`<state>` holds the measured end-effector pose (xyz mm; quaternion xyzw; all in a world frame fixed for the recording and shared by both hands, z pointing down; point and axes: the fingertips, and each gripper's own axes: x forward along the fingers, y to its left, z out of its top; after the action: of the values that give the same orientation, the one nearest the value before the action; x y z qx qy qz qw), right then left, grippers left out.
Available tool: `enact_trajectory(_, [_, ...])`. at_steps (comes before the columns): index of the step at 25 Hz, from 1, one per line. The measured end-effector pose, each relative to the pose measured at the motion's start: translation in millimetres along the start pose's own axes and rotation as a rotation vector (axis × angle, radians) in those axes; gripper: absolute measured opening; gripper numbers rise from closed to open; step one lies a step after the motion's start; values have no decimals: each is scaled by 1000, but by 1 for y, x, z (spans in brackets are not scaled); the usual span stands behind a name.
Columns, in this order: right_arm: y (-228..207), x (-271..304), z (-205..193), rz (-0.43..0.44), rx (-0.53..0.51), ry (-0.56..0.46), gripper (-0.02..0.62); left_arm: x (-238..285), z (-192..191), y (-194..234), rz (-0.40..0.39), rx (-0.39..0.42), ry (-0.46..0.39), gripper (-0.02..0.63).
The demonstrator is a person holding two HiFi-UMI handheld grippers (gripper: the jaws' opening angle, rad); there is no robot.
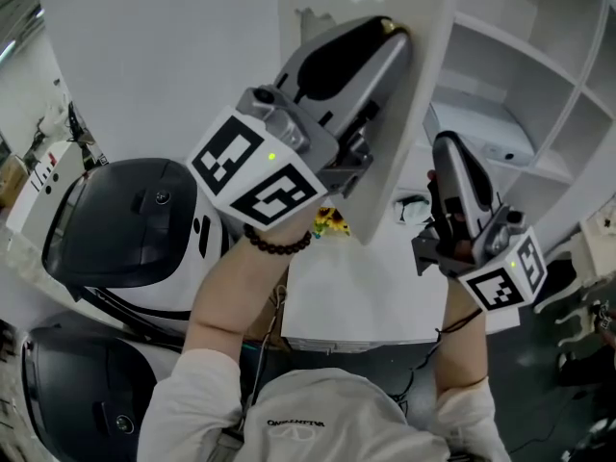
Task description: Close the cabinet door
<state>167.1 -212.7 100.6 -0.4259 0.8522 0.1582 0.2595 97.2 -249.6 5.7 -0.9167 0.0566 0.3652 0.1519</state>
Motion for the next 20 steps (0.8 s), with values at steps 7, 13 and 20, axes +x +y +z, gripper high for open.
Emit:
enact_trajectory(7, [-18,-9,0,-22,-27,7,11,21,-23,-1,38,103,57,71])
enact_trajectory(13, [-33,-16,-6,-44,-57,29,11,38,-44,2,88,192,90,71])
enact_trajectory(20, [-56,-23,-12,-82,-113,64,11,54,-64,9,138,263,119,72])
